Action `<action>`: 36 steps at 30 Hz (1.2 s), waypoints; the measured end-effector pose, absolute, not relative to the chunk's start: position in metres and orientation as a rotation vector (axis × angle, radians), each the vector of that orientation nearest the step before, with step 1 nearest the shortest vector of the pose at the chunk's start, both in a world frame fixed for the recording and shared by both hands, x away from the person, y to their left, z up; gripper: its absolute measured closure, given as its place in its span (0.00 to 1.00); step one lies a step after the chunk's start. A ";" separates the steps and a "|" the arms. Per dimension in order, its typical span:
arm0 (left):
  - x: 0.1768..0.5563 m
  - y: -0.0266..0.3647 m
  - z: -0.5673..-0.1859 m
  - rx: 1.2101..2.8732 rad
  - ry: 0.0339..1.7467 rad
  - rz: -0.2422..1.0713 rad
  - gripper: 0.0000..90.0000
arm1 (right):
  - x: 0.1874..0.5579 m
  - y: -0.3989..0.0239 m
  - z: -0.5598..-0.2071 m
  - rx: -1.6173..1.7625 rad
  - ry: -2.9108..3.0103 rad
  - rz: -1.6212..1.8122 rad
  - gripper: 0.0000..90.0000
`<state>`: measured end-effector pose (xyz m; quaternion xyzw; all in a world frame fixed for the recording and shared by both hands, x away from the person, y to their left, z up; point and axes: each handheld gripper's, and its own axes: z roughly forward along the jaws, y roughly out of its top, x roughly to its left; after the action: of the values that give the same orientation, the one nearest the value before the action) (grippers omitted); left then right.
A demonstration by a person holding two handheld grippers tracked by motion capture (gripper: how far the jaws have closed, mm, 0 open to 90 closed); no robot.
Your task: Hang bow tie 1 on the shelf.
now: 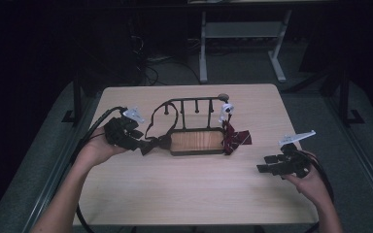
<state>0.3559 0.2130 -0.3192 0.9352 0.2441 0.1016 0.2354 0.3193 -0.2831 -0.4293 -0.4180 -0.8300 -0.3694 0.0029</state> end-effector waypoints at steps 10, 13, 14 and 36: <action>0.348 0.214 -0.331 2.538 0.653 0.280 0.64 | 0.319 -0.284 -0.429 -1.307 -2.604 -1.164 0.45; 0.346 0.215 -0.337 2.531 0.656 0.277 0.63 | 0.319 -0.285 -0.428 -1.313 -2.604 -1.160 0.45; 0.345 0.215 -0.339 2.530 0.659 0.271 0.63 | 0.319 -0.285 -0.428 -1.313 -2.605 -1.160 0.45; 0.335 0.220 -0.376 2.507 0.685 0.235 0.51 | 0.320 -0.286 -0.431 -1.318 -2.599 -1.155 0.45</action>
<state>0.3346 0.2205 -0.3758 0.9269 0.2533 0.0868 0.2630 0.3198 -0.2862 -0.4313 -0.4205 -0.8291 -0.3685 0.0032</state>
